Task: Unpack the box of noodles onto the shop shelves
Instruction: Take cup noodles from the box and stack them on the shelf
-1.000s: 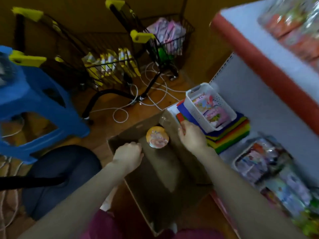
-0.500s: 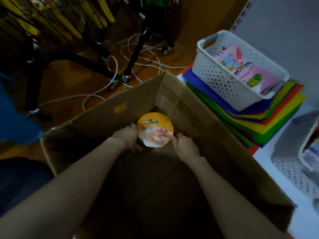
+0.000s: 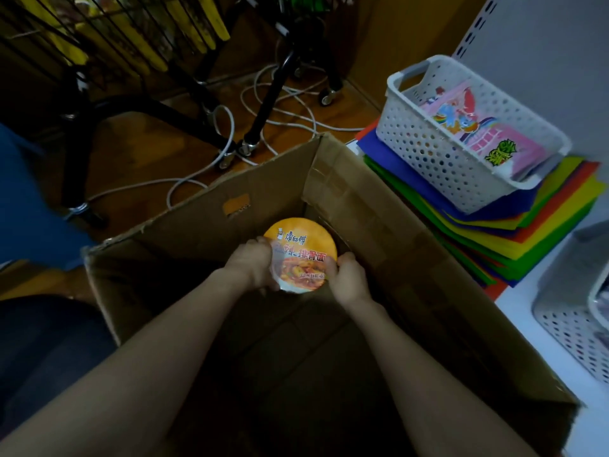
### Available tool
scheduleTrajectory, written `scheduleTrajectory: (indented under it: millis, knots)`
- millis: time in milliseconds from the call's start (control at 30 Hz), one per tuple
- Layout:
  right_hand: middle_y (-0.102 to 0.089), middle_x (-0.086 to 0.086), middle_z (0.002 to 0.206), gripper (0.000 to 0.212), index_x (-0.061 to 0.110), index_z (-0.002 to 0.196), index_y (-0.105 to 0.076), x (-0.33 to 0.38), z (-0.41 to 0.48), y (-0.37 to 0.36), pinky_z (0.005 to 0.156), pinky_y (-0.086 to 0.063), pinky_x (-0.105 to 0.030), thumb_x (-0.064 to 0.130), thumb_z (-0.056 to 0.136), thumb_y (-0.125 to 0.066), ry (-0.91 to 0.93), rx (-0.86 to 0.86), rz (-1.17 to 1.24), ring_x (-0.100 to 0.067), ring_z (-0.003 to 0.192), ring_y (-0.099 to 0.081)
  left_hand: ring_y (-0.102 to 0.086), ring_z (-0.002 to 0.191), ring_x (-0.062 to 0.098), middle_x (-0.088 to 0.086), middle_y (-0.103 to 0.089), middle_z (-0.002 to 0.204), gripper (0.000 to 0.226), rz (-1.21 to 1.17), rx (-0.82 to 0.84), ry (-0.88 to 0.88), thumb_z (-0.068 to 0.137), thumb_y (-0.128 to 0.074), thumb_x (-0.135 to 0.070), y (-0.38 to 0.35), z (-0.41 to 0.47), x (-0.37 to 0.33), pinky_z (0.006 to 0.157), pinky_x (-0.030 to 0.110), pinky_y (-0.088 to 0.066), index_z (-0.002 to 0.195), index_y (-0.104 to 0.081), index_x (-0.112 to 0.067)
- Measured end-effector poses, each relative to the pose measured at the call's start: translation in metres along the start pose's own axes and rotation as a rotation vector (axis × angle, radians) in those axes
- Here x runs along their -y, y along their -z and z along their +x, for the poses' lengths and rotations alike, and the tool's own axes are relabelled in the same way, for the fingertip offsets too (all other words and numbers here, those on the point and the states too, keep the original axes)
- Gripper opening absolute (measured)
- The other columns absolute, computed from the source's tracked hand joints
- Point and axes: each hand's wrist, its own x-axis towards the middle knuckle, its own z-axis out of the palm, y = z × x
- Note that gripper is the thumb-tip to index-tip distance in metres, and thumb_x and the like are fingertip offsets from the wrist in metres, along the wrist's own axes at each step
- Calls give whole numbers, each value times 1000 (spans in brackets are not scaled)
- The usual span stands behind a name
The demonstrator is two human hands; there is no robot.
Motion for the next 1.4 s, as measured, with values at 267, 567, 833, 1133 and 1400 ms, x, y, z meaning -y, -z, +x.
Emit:
scheduleTrajectory:
  millis: [267,567,833,1133,1400]
  knots:
    - [-63,-14,104,31,0,112,-49,45,-83,79,60,-38,-21,27,98,-42,46,-56,138,-23,96,-61,-40,125,23,9,-45,133,88,-289,-75,-57,66,-81,-25,54,-119,-5,99,29,-36,137,-30,-8]
    - [-60,-13,86,26,14,77,-47,145,-190,260,78,-50,-47,35,93,-48,231,-23,215,-32,88,-61,-21,140,18,1,-22,153,129,-551,-161,-178,52,-81,-55,177,-290,-34,116,45,-21,149,-4,-19]
    - [-60,-4,75,23,22,73,-47,263,-301,439,69,-56,-41,30,94,-49,414,-19,299,-20,72,-64,-31,123,-12,-19,-37,133,109,-713,-351,-333,54,-83,-47,312,-417,-96,103,7,-30,140,-23,-20]
    - [-59,-3,79,16,20,84,-51,353,-408,577,60,-45,-26,34,91,-53,583,-220,273,-12,67,-56,-38,115,-3,-17,-40,122,90,-709,-484,-517,62,-81,-32,440,-523,-138,84,2,-34,136,-32,-17]
    - [-61,6,61,19,21,71,-63,363,-508,669,60,-49,-31,25,89,-58,509,-468,359,-4,51,-58,-40,118,5,-6,-43,132,95,-594,-400,-786,53,-80,-58,513,-595,-192,92,19,-42,131,-36,-25]
